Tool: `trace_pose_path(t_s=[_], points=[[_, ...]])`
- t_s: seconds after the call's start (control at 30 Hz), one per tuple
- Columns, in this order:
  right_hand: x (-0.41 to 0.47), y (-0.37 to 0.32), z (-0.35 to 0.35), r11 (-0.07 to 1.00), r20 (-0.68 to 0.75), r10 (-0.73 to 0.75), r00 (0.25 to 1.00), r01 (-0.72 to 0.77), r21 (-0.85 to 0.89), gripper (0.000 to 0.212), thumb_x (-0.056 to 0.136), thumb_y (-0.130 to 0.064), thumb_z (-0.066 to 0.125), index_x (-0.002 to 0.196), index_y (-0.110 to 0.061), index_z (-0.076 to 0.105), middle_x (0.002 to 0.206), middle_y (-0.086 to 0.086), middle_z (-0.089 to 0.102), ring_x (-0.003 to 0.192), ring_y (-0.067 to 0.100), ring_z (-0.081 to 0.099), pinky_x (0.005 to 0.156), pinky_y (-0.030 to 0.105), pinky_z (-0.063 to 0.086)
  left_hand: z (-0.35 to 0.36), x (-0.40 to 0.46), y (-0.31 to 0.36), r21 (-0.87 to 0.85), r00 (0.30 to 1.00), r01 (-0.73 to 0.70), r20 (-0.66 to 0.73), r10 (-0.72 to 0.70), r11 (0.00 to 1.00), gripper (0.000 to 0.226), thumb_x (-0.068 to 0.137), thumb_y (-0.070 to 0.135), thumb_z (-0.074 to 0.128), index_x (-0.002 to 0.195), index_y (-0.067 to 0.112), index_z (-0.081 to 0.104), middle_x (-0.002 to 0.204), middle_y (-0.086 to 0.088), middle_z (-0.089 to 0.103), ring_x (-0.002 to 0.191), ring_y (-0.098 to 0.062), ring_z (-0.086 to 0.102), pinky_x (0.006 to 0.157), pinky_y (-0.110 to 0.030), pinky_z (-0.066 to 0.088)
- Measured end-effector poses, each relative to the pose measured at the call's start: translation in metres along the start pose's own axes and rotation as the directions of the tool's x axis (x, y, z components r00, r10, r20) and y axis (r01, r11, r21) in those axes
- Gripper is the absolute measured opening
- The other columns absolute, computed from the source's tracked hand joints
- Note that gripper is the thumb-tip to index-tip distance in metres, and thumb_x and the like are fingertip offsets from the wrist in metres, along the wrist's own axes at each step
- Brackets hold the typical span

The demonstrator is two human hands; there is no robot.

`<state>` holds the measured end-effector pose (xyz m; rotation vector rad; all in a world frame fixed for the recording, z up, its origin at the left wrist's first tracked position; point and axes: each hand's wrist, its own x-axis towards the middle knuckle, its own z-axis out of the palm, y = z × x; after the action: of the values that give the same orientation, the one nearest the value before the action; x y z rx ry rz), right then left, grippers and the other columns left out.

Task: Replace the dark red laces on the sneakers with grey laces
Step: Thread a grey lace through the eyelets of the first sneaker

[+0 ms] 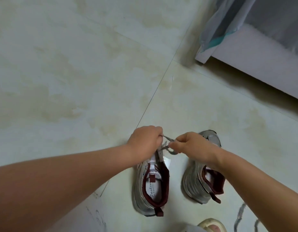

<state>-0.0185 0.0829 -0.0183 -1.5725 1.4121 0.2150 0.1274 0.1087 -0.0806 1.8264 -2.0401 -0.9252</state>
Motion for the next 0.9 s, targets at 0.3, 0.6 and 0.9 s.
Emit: trace_pose_path(t_s=[0.3,0.6,0.9], points=[[-0.077,-0.040,-0.057,0.858,-0.153,-0.093,0.984,0.157,0.490,0.029,0.090,-0.025,0.053,0.080,-0.002,0.068,0.095,0.000,0.073,0.103,0.010,0.063,0.096,0.035,0.038,-0.111,-0.021,0.077,-0.399,0.996,-0.038,0.055,0.065,0.916,0.033,0.098,0.018,0.036,0.068,0.016,0.048,0.067,0.003,0.059,0.065,-0.008,0.055,0.065,-0.017,0.042],[-0.146,-0.064,-0.062,0.541,-0.207,-0.018,0.978,0.184,0.821,0.029,0.092,-0.022,0.042,0.070,-0.014,0.060,0.079,0.004,0.067,0.084,0.018,0.061,0.082,0.035,0.036,-0.157,-0.061,0.123,-0.391,1.000,0.016,0.029,-0.006,0.920,0.032,0.099,0.019,0.035,0.072,0.013,0.051,0.060,-0.003,0.058,0.066,-0.018,0.058,0.077,-0.033,0.045],[-0.169,-0.066,-0.046,0.575,-0.384,-0.094,0.918,0.366,0.732,0.047,0.077,0.021,0.027,0.090,-0.003,0.065,0.086,0.014,0.066,0.080,0.021,0.061,0.090,0.034,0.047,-0.156,-0.079,0.144,-0.434,0.999,0.016,-0.029,-0.032,0.901,0.029,0.098,0.019,0.034,0.079,0.013,0.054,0.066,-0.004,0.064,0.065,-0.018,0.059,0.076,-0.032,0.046]])
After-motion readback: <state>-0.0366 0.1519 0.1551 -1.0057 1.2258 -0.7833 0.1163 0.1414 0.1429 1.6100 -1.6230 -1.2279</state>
